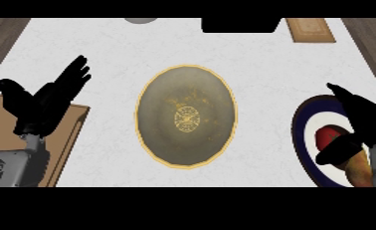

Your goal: Pick the tomato from the plate and place it in the bowl

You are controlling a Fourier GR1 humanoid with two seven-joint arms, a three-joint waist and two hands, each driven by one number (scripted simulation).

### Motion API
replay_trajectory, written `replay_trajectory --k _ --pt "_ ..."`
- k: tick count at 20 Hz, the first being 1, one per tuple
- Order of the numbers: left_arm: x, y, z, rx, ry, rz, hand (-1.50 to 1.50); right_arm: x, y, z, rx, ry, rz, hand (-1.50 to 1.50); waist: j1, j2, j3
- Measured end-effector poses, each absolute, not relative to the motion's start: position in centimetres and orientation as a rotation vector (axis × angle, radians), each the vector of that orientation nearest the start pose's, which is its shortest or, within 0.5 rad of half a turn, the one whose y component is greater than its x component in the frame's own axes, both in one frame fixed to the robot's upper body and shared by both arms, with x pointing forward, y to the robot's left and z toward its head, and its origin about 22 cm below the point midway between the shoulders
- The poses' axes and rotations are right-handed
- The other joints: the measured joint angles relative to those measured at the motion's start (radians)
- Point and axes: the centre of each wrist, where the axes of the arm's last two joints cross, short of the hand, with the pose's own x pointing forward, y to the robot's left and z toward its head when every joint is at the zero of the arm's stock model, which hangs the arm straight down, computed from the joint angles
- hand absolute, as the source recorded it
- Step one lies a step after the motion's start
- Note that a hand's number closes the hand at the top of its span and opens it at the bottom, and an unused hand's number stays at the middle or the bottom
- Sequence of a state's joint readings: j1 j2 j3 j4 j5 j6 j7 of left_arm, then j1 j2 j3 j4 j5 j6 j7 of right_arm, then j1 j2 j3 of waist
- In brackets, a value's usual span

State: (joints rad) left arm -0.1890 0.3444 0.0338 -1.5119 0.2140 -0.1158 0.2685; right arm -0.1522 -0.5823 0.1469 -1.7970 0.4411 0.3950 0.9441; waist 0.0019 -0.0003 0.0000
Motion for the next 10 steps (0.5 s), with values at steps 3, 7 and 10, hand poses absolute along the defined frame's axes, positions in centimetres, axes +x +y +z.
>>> replay_trajectory --k 3,7,10 --pt "29.0 29.6 6.6 0.032 -1.419 -0.212 0.00 26.5 -28.4 11.1 -0.872 -0.699 0.839 -1.50 0.000 0.000 0.000" --pt "29.2 29.3 6.3 0.035 -1.422 -0.204 0.00 26.9 -28.4 8.9 -0.869 -0.662 0.844 -1.50 0.000 0.000 0.000" --pt "29.1 29.4 6.9 0.030 -1.424 -0.211 0.00 27.4 -29.6 8.5 -0.874 -0.634 0.839 -1.50 0.000 0.000 0.000"
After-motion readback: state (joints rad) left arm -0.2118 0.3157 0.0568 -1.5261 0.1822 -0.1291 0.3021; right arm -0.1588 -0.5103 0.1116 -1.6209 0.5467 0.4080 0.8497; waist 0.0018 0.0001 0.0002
